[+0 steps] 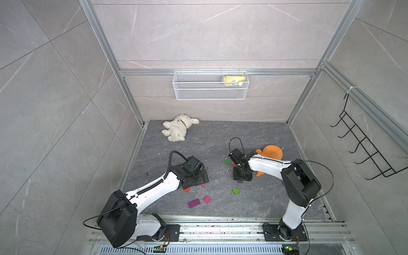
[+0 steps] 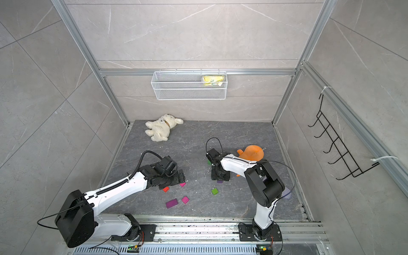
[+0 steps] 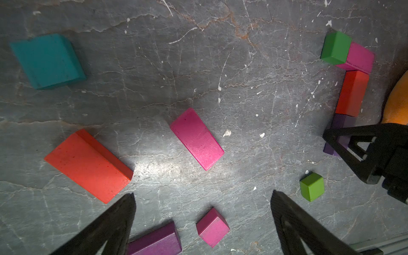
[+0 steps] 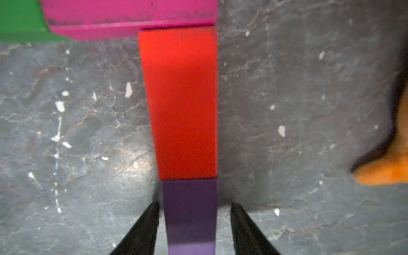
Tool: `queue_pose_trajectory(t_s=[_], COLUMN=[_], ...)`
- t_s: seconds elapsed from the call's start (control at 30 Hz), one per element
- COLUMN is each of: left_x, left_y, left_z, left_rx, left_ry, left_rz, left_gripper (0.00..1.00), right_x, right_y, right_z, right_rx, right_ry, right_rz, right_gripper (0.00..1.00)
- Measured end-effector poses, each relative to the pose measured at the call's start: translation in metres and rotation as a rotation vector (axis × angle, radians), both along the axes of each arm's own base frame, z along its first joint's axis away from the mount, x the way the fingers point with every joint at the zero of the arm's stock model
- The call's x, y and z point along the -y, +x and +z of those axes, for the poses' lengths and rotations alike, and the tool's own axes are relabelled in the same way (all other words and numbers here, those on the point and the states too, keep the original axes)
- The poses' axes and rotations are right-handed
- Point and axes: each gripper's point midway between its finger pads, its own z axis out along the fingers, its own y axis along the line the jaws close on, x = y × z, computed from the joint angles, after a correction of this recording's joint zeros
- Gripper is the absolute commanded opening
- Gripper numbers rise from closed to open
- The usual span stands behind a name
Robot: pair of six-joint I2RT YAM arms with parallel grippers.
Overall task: Assemble the number 7 with building blocks
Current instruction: Assemble the building block at the center of the board, then pick up the building block from the center of the board.
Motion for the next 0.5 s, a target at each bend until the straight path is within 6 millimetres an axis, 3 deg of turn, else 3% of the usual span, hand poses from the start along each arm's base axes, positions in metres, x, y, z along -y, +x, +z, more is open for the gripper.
queue_pose_trajectory(t_s=[0.3,0.5], left_x=[0.0,-0.005], left_y=[0.0,-0.005], left_z=[0.0,-0.001], left_rx=[0.0,0.0], left_ry=[0.0,-0.002], left_rz=[0.001,0.005], left_gripper=[1.0,1.0], right_x=[-0.02,-0.036], right_y=[-0.002,-0.039], right_z=[0.047,0.054], right_rx=[0.108,0.119], right_ry=[0.091,0.074], right_rz=[0.046,0.12], right_gripper=[0.63,0.6])
